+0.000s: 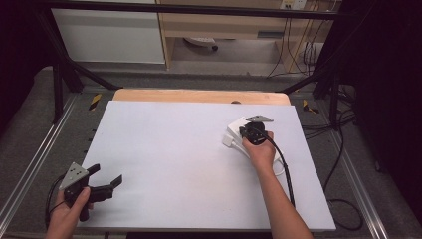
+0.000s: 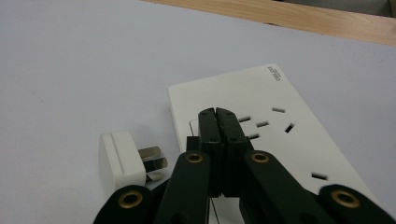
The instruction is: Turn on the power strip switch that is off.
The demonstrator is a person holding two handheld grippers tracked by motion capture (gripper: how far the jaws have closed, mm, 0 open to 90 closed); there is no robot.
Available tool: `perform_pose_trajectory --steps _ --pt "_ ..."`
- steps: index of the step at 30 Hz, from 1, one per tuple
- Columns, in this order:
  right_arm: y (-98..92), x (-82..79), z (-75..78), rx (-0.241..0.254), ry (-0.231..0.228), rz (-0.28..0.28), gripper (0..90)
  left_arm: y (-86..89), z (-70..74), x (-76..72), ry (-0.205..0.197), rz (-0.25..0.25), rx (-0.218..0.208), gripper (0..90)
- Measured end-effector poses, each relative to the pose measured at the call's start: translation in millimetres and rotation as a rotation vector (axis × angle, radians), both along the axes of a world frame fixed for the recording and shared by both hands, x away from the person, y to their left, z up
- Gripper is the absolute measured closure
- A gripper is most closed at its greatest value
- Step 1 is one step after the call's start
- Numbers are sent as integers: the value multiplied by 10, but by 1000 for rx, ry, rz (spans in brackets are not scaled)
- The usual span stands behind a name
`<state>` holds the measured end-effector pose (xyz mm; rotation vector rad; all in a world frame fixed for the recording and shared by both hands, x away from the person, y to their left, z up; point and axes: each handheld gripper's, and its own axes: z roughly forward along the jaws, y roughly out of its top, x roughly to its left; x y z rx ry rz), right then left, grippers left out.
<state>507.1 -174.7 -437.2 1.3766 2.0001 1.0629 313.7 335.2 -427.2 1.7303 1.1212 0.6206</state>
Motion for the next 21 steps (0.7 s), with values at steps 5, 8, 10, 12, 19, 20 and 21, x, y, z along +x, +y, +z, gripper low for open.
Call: perform_pose_trajectory --steps 5,8,10,12,19,20,21 --pt "4 -1 -11 -5 -1 2 900 -1 0 0 0 -1 -1 54" --pt "8 -2 -13 -6 -2 2 900 -1 0 0 0 -1 -1 54" --pt "9 -5 -13 -8 -3 3 900 0 1 -1 0 -1 0 54" --pt "7 -8 -14 -9 -6 3 900 0 0 0 0 -1 0 54" --pt "-2 -13 -23 -12 -14 -1 900 -5 0 -2 1 -3 -2 54" --pt "-1 -13 -23 -15 -15 0 900 -4 0 -1 1 -3 0 55" --pt "-1 -14 -23 -16 -16 1 900 -5 0 -2 1 -3 -1 54"
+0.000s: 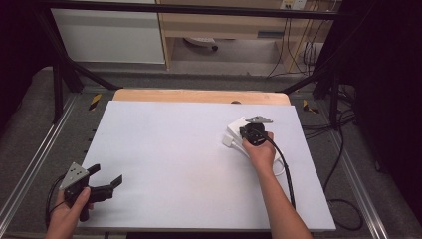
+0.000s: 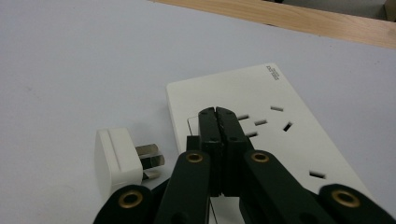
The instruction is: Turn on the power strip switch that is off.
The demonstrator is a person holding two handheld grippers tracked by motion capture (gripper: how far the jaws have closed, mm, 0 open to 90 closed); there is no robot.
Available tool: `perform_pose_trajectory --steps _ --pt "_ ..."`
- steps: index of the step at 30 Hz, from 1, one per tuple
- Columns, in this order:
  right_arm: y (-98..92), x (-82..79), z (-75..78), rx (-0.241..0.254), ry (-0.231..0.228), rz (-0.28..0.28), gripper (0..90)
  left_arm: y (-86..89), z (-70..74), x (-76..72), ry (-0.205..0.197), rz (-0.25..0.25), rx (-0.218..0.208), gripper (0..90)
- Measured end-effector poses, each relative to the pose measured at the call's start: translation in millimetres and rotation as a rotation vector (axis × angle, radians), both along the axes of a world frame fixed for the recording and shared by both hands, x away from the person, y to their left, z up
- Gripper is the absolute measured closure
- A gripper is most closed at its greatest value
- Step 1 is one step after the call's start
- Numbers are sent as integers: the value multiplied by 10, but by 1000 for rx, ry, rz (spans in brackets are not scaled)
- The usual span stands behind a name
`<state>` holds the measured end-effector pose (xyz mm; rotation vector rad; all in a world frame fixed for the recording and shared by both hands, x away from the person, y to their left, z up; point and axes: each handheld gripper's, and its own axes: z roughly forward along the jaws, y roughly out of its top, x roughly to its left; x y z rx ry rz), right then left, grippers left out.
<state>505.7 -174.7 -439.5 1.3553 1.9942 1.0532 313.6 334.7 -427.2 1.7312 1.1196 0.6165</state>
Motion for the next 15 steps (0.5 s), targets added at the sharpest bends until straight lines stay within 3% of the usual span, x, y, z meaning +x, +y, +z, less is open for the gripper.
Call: perform_pose_trajectory --steps 15 --pt "-12 0 -6 16 1 1 900 -4 0 -2 -1 -2 1 55"
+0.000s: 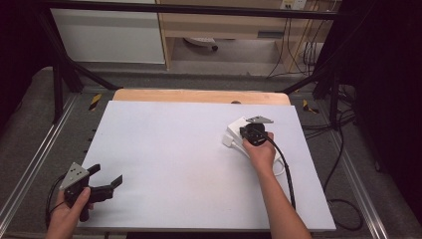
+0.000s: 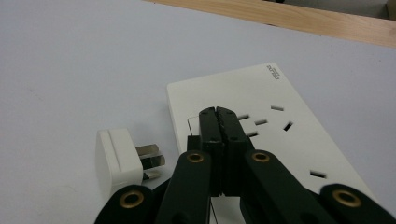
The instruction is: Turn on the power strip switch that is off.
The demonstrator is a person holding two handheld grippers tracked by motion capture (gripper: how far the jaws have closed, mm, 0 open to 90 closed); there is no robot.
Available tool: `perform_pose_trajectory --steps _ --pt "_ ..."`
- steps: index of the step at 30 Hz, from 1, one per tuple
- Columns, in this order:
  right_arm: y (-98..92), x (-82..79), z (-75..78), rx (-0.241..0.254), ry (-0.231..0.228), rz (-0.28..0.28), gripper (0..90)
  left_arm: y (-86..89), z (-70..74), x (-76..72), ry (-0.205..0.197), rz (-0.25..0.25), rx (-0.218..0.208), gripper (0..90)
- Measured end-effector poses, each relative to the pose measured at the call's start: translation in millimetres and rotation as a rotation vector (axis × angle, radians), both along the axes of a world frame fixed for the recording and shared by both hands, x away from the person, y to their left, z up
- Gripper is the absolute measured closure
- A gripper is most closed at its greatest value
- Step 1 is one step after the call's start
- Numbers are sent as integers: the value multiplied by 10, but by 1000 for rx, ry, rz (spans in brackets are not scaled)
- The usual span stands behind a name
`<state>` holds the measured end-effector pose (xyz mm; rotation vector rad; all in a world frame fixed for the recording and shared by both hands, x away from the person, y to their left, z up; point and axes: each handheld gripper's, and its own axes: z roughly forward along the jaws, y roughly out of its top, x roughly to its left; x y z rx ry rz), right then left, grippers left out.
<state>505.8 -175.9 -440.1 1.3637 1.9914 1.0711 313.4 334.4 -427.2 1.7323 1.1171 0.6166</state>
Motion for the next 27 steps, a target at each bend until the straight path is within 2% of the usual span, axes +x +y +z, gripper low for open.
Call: perform_pose_trajectory --steps 8,19,27 --pt "-32 -7 -12 13 -1 -13 900 0 0 1 -1 0 2 55" --pt "-72 -2 -13 22 21 -26 900 1 -1 1 0 1 1 55" --pt "-48 -5 9 22 9 -17 900 4 -2 3 0 1 2 55"
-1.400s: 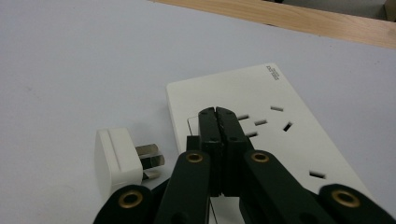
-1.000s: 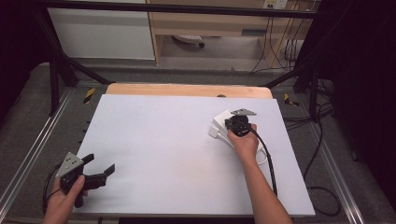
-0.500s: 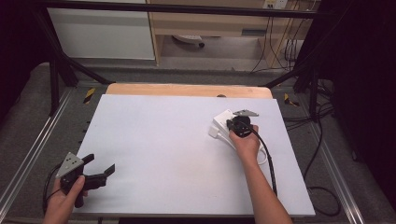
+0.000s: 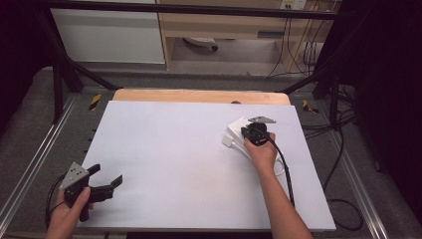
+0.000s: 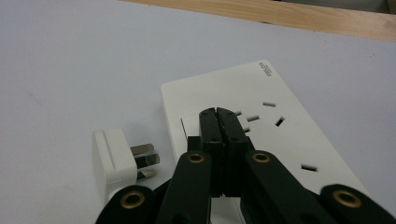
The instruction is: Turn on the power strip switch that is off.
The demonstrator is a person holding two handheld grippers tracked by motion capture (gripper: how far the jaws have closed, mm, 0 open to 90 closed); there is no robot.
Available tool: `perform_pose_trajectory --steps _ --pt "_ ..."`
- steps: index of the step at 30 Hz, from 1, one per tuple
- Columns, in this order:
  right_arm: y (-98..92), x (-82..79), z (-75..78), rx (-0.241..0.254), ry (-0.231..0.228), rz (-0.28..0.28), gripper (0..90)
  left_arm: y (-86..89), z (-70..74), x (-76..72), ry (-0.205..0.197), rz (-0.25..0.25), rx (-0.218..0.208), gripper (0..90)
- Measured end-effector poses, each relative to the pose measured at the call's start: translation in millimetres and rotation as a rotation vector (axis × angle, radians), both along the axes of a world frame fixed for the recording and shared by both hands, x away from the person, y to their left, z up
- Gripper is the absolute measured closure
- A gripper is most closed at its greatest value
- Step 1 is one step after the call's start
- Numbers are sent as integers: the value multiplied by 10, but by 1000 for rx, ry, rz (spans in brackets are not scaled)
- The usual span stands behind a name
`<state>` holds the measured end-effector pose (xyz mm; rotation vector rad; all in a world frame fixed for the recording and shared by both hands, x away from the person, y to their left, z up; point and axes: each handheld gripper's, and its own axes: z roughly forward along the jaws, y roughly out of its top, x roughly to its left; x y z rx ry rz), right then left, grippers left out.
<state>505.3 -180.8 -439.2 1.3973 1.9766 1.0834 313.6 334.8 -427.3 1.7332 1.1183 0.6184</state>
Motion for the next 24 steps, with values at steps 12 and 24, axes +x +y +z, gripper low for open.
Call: perform_pose_trajectory --steps 12,24 --pt "4 10 33 16 -10 1 895 4 2 -3 1 1 -1 55" --pt "-10 -12 109 53 -42 6 791 1 -2 0 2 3 -2 55"
